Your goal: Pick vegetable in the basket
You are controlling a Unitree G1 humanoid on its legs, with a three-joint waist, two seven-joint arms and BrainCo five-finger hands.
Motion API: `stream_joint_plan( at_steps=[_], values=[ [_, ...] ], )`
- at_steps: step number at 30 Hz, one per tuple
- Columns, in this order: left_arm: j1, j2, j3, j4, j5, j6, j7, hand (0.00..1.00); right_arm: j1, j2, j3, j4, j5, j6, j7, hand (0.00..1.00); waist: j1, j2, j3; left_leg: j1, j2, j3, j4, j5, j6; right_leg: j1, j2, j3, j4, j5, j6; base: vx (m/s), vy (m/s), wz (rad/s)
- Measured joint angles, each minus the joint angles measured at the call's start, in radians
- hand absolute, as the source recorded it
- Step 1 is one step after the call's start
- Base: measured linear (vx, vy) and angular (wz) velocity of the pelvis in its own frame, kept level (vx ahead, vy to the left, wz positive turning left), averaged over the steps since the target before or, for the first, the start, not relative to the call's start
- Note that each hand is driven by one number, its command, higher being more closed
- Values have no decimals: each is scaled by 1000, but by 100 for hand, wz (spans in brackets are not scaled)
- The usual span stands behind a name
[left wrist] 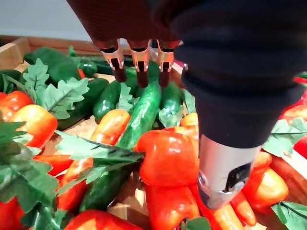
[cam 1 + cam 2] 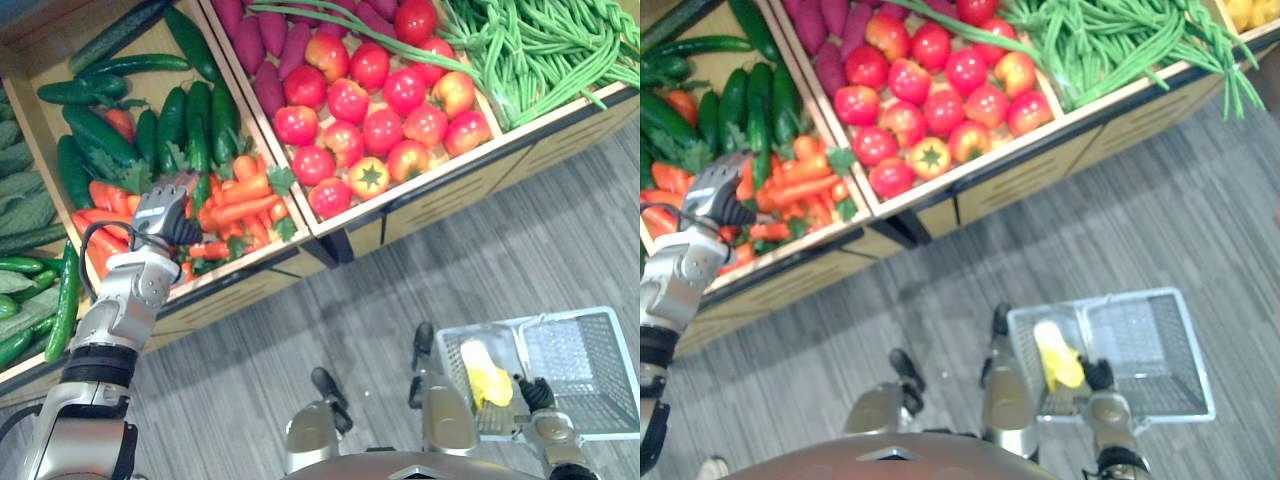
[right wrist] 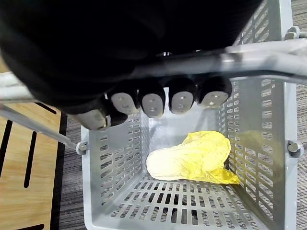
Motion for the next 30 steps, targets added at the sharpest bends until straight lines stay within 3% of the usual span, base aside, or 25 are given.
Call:
stream_joint_plan(
  at_steps=[18,30],
  values=[
    [-21,-5,43,-39,0,20,3,0,-46,4,1,2,1,1,3,100,-4,-28,39,-31,0,29,1,-1,-1,-47,10,62,-23,28,-5,-20,-31,-5],
    [-19,-35,44,-44,0,19,5,0,-52,4,1,4,1,2,3,100,-6,-30,41,-29,1,35,2,-2,-2,-46,19,76,-31,33,-7,-13,-23,-2]
  ],
)
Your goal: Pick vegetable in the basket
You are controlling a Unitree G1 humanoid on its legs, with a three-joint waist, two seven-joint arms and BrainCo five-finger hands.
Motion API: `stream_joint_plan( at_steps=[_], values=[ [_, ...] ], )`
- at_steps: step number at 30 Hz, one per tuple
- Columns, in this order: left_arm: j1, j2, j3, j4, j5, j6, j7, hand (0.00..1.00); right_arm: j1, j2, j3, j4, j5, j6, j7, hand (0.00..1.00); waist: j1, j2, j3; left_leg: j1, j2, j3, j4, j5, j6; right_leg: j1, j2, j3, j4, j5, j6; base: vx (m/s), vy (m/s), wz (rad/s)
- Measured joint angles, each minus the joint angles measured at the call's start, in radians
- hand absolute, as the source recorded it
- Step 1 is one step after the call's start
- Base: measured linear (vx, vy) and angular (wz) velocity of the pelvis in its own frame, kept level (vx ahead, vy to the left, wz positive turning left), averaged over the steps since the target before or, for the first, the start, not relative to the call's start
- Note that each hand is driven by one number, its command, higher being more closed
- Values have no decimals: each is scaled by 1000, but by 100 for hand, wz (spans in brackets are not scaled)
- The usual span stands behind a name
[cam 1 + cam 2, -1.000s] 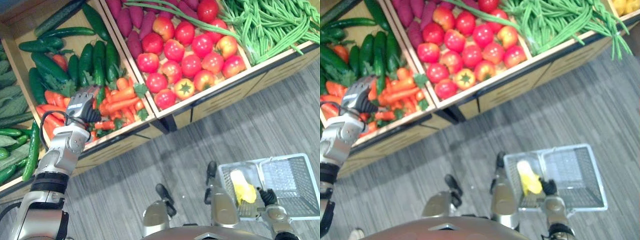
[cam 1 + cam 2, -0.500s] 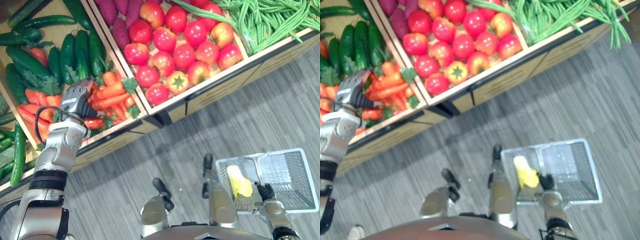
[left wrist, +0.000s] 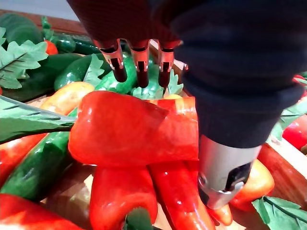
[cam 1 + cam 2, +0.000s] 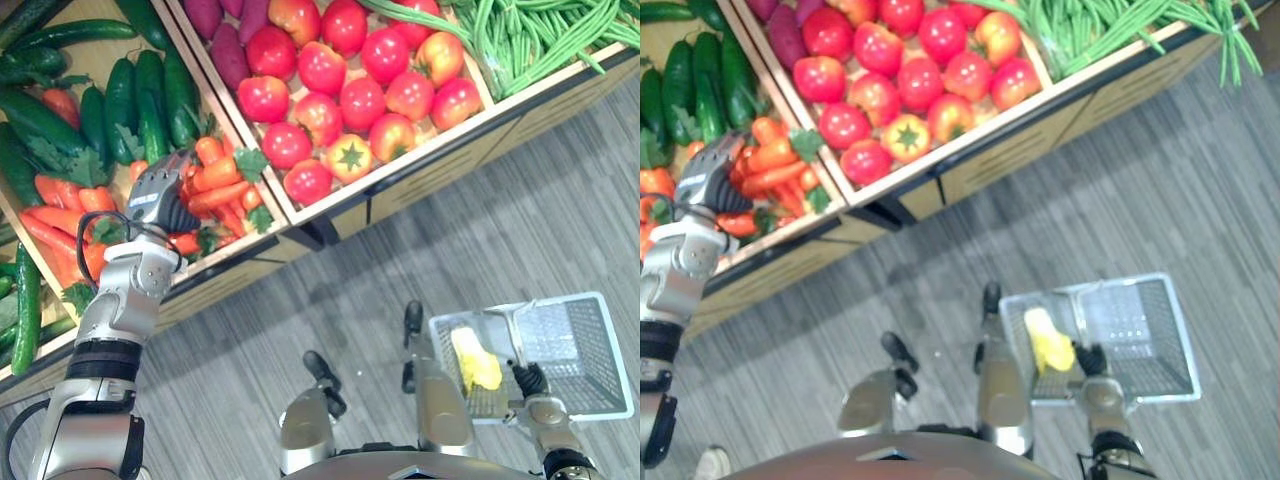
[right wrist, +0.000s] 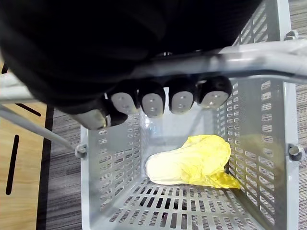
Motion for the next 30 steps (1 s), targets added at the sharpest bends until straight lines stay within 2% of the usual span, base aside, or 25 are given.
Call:
stream_joint_plan(
  at_steps=[9,10,13,19,23,30],
  values=[
    [-6,0,5,-1,0,1,17,0,-7,0,21,-5,0,-2,0,100,-1,-10,16,-21,2,16,0,-2,-2,-20,4,25,-25,16,2,-11,-16,-5],
    [-7,0,10,0,0,2,23,100,-9,0,22,-5,0,-2,0,100,-1,-10,17,-24,1,17,0,-2,-2,-25,4,27,-25,17,2,0,0,0],
    [-14,0,22,-1,0,5,43,100,-9,0,22,-18,0,0,0,100,1,-10,17,-30,2,18,0,-2,-2,-31,4,28,-25,17,2,0,0,0],
    [-62,-6,32,10,22,53,74,100,-9,0,48,-32,0,-2,-2,100,-1,-20,22,-36,1,20,0,-2,-3,-37,3,31,-25,18,3,-1,-3,-1],
    [-85,-38,68,10,30,80,87,100,-9,0,52,-35,0,-1,-3,100,-2,-21,23,-34,1,23,0,-2,-3,-38,4,37,-25,18,3,-4,-19,-3],
    [-84,-42,88,10,38,87,90,100,-9,-1,66,-43,0,-1,-3,100,-2,-22,23,-8,1,41,0,-2,-4,-31,5,62,-16,18,3,-7,-22,-9]
  ],
)
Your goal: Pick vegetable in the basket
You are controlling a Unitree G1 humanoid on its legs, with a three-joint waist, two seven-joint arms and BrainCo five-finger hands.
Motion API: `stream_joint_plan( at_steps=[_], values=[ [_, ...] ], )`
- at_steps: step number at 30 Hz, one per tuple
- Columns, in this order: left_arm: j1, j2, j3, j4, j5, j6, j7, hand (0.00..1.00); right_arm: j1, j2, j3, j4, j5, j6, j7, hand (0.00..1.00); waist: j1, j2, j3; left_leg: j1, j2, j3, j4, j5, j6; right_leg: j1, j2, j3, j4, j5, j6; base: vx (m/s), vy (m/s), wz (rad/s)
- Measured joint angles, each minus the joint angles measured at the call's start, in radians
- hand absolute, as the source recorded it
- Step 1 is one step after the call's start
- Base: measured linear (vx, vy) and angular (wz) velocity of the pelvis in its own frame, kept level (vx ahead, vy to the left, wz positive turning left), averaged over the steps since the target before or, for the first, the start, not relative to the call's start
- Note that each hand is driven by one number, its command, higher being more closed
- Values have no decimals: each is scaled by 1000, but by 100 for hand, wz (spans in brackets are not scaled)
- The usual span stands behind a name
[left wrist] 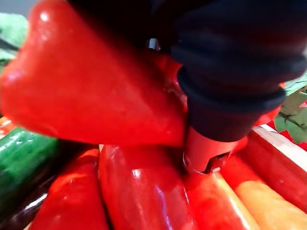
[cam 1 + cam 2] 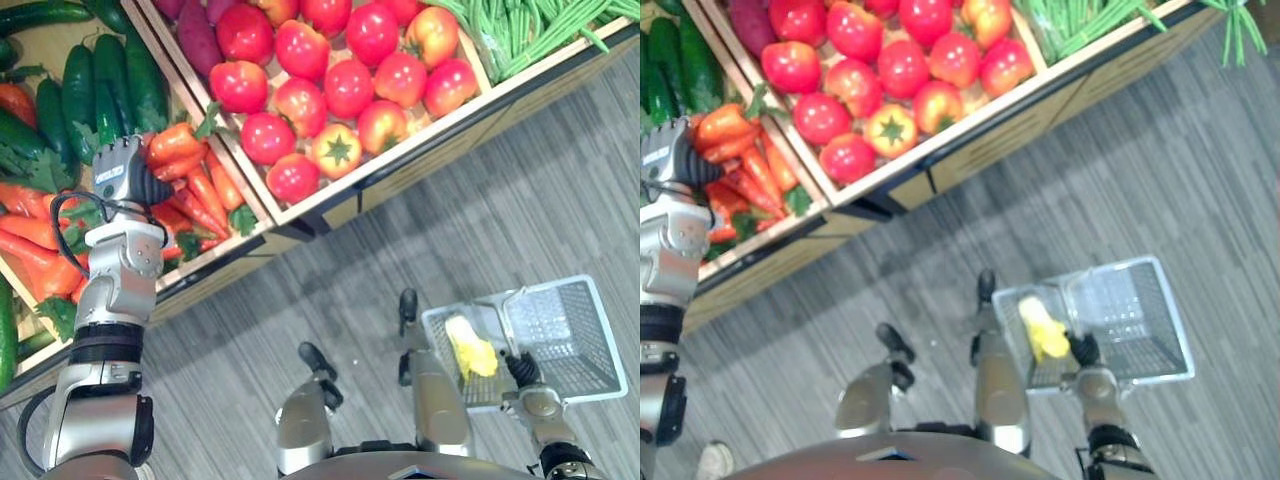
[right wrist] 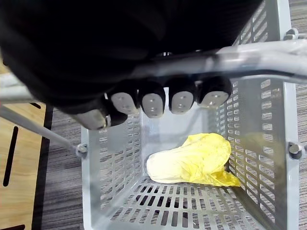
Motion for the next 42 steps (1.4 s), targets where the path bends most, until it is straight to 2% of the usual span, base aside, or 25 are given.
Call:
stream_joint_plan(
  at_steps=[15,17,27,30,32,34,36,38,42],
  values=[
    [69,-16,11,-71,40,0,-35,100,15,4,-12,22,-8,19,10,100,-6,-1,-3,77,12,-81,32,-14,-2,129,-2,-51,-3,-1,0,-42,-32,11],
    [93,-16,11,-96,41,-3,-39,100,31,4,-25,21,-10,19,22,100,3,2,-20,78,11,-93,38,-15,-2,137,-5,-56,-4,-2,0,-66,-23,7],
    [161,-16,58,-143,78,-2,-56,100,75,2,-45,21,-51,26,29,100,4,3,-120,105,8,-110,29,-14,-2,175,-7,-78,-15,-1,0,-4,-5,2],
    [201,-16,57,-239,78,-10,-56,100,73,-14,-46,8,-68,30,39,100,5,2,-127,115,1,-115,28,-14,-2,191,-13,-80,-24,1,4,10,6,3],
    [252,-16,51,-332,78,-32,-56,100,72,-48,-43,-10,-95,33,60,100,3,1,-153,118,-2,-111,28,-17,-1,190,-15,-68,-25,3,6,3,6,-7],
    [320,-16,25,-450,73,-82,-60,100,55,-133,-26,-24,-138,30,70,100,6,2,-160,145,-7,-95,28,-26,-2,206,-16,-46,-25,5,10,7,20,-24],
    [356,-16,-9,-512,61,-118,-73,100,36,-205,1,-28,-167,14,73,100,7,2,-171,162,-11,-76,29,-33,-2,209,-17,-25,-25,8,15,-19,21,-30],
    [383,-16,-65,-580,29,-175,-112,100,-9,-318,66,-75,-205,-10,99,100,4,3,-180,192,-19,-35,34,-48,-4,211,-15,23,-25,14,23,-49,23,-53],
    [384,-15,-152,-632,8,-226,-150,100,-95,-458,209,-120,-220,-61,136,100,3,2,-182,244,-22,52,66,-84,-7,214,-2,117,-25,23,37,-67,16,-73]
  ],
)
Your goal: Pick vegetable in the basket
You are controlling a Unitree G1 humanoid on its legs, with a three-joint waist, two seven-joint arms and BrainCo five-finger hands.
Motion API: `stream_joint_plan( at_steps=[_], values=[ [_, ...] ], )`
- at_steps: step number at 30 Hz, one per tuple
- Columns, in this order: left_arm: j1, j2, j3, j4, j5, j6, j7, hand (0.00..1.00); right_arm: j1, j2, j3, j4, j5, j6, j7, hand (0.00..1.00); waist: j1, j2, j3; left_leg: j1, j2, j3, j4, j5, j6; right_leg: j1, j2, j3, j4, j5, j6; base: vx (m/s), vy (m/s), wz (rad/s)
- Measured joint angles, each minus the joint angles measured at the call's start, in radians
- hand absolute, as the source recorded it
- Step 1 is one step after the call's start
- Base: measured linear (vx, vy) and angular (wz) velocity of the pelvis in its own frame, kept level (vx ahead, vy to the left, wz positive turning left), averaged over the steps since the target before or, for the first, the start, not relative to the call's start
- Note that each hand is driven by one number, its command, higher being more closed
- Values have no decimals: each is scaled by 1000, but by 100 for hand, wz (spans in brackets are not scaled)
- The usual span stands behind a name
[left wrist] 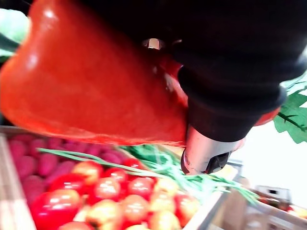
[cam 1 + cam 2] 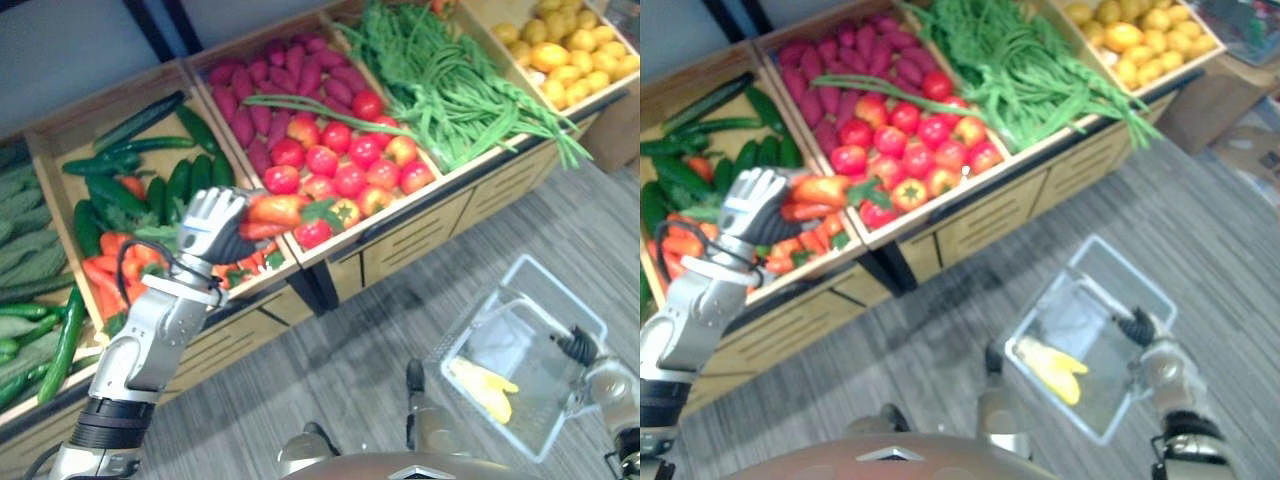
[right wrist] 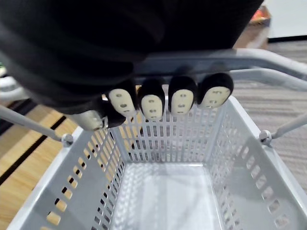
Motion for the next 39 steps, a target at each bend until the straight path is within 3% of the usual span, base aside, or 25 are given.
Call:
stream_joint_plan(
  at_steps=[5,6,8,16,22,30,39],
  values=[
    [-42,15,-215,-42,-62,-40,-62,100,-43,-38,122,-86,-29,9,23,100,3,-2,-3,79,14,142,41,-55,-19,9,32,121,3,5,18,-84,-2,-84],
    [-79,17,-314,-70,-89,-53,-82,100,-43,-43,159,-181,-30,21,39,100,3,4,-12,101,31,206,81,-86,-30,7,56,164,7,7,21,-85,-7,-84],
    [-134,14,-401,-91,-109,-71,-104,100,-44,-64,213,-293,-30,19,44,100,1,14,-27,125,57,263,121,-111,-43,1,81,206,22,11,16,-52,-4,-90],
    [-284,-71,-589,-100,-153,-87,-128,100,-201,-130,423,-598,-28,-44,49,100,-2,16,-54,173,128,391,212,-143,-75,-21,164,278,66,11,16,-23,-48,-43],
    [-291,-120,-677,-119,-186,-88,-148,100,-280,-160,522,-697,-23,-81,60,100,-3,12,-62,185,140,424,231,-155,-85,-28,180,300,73,10,15,-58,-49,-15],
    [-298,-199,-765,-113,-185,-86,-184,100,-380,-192,584,-732,-16,-78,109,100,-5,5,-85,191,148,433,246,-160,-87,-28,186,307,80,10,15,-46,-35,-4],
    [-298,-377,-828,1,-184,-58,-187,100,-432,-172,598,-780,-14,-73,131,100,-24,-2,-88,198,148,433,246,-160,-87,-26,186,305,90,9,13,-49,-20,0]
  ],
)
